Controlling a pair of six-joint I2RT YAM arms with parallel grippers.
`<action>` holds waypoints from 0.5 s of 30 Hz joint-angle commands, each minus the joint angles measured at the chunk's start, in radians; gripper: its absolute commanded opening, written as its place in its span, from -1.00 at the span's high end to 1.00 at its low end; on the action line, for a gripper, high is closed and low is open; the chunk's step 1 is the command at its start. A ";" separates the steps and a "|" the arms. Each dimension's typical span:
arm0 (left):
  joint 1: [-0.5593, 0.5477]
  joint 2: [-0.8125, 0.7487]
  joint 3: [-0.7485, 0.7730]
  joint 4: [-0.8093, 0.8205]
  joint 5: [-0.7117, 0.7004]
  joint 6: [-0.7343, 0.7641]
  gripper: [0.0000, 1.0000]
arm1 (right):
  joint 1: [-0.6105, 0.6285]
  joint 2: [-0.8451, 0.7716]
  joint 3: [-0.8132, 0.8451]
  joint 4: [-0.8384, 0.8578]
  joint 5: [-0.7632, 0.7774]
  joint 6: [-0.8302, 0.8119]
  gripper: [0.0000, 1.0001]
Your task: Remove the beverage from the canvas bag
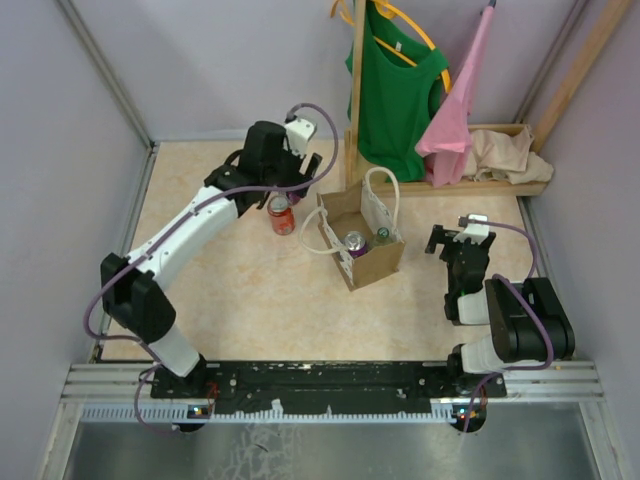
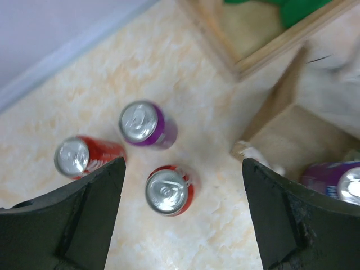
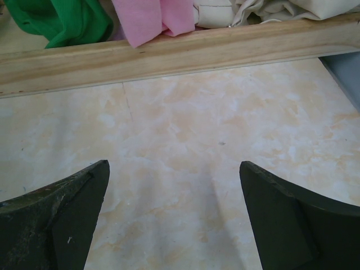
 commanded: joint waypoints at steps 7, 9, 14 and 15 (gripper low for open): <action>-0.136 0.002 0.076 0.030 0.282 0.155 -0.79 | -0.002 0.001 0.021 0.044 0.001 0.008 -0.98; -0.153 0.026 0.076 0.019 0.303 0.180 -0.96 | -0.002 0.001 0.020 0.044 0.000 0.008 -0.98; -0.168 0.103 0.078 -0.018 0.366 0.202 -1.00 | -0.002 0.001 0.021 0.044 0.000 0.007 -0.98; -0.170 0.117 0.080 -0.026 0.373 0.201 -1.00 | -0.002 0.001 0.021 0.044 0.001 0.007 -0.98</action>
